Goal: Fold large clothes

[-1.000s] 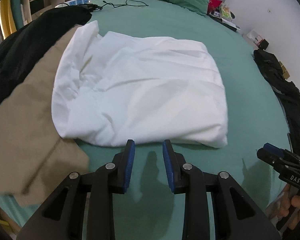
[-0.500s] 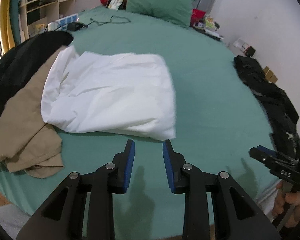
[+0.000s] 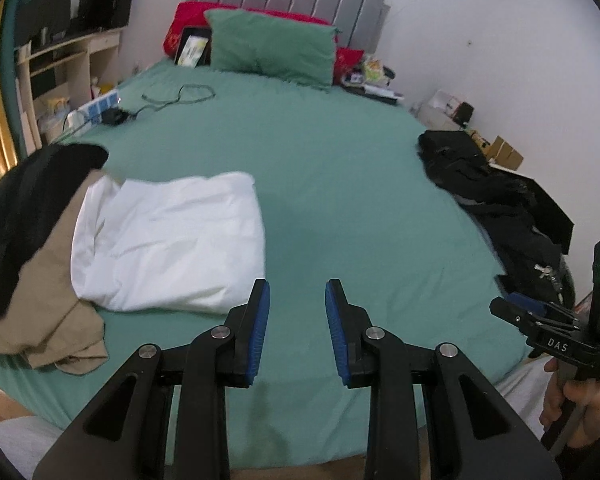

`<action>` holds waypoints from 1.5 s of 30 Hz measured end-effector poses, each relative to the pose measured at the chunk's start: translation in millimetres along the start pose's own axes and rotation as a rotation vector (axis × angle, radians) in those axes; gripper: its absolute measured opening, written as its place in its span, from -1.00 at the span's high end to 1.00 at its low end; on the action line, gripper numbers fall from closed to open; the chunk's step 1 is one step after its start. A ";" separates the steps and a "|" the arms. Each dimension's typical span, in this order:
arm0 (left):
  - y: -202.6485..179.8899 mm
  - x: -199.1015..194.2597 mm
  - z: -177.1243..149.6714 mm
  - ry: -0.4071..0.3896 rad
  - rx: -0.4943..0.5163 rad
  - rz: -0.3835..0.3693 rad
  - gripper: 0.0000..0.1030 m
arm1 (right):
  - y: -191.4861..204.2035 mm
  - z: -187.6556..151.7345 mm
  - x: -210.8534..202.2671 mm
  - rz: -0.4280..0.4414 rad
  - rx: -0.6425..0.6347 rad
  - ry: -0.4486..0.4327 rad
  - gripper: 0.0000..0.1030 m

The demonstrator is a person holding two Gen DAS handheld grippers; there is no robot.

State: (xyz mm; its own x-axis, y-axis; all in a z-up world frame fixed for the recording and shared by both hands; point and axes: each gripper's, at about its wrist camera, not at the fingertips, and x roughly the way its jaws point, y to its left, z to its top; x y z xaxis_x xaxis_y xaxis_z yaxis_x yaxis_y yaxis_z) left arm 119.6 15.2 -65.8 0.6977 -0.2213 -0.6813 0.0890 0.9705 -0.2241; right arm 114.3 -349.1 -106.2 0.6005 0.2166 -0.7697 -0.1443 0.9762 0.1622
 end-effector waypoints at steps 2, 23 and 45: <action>-7.6 -11.5 6.0 -0.027 0.012 -0.002 0.40 | -3.9 4.5 -13.0 -0.012 -0.009 -0.027 -0.22; -53.9 -122.3 48.3 -0.296 0.105 0.027 0.16 | 11.3 51.7 -137.3 0.011 -0.088 -0.303 -0.46; -31.7 -218.1 40.9 -0.536 0.080 0.090 -0.26 | 84.2 52.3 -213.7 0.070 -0.245 -0.525 -0.97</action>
State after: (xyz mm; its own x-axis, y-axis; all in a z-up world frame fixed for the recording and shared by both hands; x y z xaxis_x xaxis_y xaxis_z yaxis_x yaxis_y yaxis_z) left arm -6.2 36.6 118.4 0.9676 -0.0774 -0.2403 0.0513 0.9923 -0.1131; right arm 15.0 -312.6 104.2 0.8832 0.3194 -0.3433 -0.3381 0.9411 0.0059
